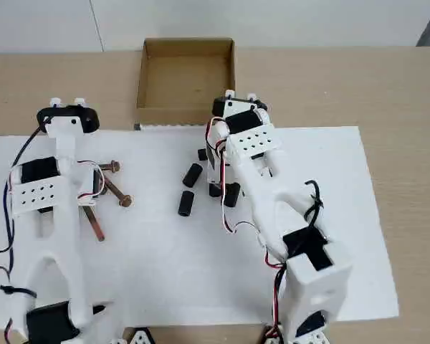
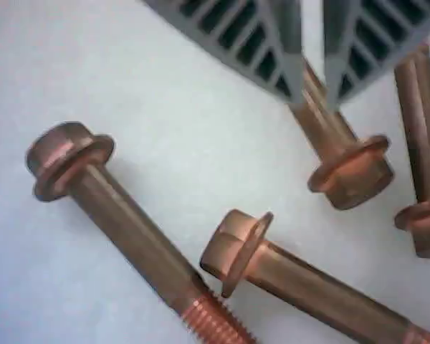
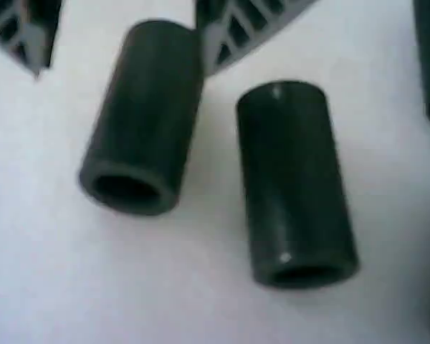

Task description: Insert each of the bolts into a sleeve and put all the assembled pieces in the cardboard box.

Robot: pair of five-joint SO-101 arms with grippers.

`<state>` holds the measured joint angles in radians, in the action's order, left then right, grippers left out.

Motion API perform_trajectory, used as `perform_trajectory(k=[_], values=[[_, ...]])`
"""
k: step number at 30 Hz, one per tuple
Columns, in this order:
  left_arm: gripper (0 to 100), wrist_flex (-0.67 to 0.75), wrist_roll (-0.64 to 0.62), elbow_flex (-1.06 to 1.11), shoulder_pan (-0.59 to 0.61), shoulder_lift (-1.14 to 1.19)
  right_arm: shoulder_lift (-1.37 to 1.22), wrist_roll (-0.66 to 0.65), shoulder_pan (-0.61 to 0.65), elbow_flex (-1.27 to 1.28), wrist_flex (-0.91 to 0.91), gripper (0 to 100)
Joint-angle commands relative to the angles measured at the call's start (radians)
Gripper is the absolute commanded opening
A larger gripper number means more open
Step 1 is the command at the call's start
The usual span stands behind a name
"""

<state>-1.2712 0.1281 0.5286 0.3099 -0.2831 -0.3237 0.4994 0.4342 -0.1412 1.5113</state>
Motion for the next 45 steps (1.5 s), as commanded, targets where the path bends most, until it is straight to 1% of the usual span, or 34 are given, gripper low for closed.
perform_trajectory(k=[1,7,16,18,20,21,23,26,29,31,33,37,39,41,45], values=[[1,0.017,-0.003,-0.004,-0.003,0.002,-0.021,0.005,0.004,-0.043,-0.015,13.2],[1,0.017,-0.003,-0.002,-0.003,0.002,-0.082,0.005,0.005,-0.044,-0.018,13.2],[1,0.017,-0.003,-0.001,-0.003,0.002,-0.097,0.006,0.012,-0.044,-0.053,12.6],[1,0.017,-0.003,-0.001,-0.003,0.002,-0.097,0.006,0.012,-0.044,-0.053,9.0],[1,0.017,-0.003,-0.001,-0.003,0.002,-0.094,0.005,0.012,-0.044,-0.053,1.5],[1,0.017,-0.003,-0.001,-0.003,0.002,-0.093,0.005,0.012,-0.044,-0.047,0.0],[1,0.017,-0.003,-0.001,-0.003,0.002,-0.09,0.006,0.012,-0.043,-0.035,1.3],[1,0.015,-0.003,-0.001,-0.003,0.002,-0.088,0.005,0.01,-0.043,-0.027,0.2],[1,0.006,-0.003,-0.002,-0.003,-0.006,-0.077,0.005,0.013,-0.068,0.018,0.2],[1,-0.037,-0.002,-0.021,-0.005,-0.008,-0.042,0.006,0.013,-0.123,0.087,0.2],[1,-0.115,-0.002,-0.082,-0.005,-0.008,0.001,0.005,0.007,-0.169,0.136,0.2],[1,-0.249,-0.005,-0.209,-0.003,-0.002,0.107,0.0,0.002,-0.183,0.179,0.2],[1,-0.288,-0.005,-0.255,-0.003,0.0,0.162,-0.002,0.002,-0.176,0.179,0.2],[1,-0.322,-0.005,-0.294,0.0,0.002,0.209,-0.034,0.002,-0.163,0.179,0.2],[1,-0.364,-0.005,-0.315,0.003,0.003,0.291,-0.077,-0.024,-0.084,0.179,0.2]])
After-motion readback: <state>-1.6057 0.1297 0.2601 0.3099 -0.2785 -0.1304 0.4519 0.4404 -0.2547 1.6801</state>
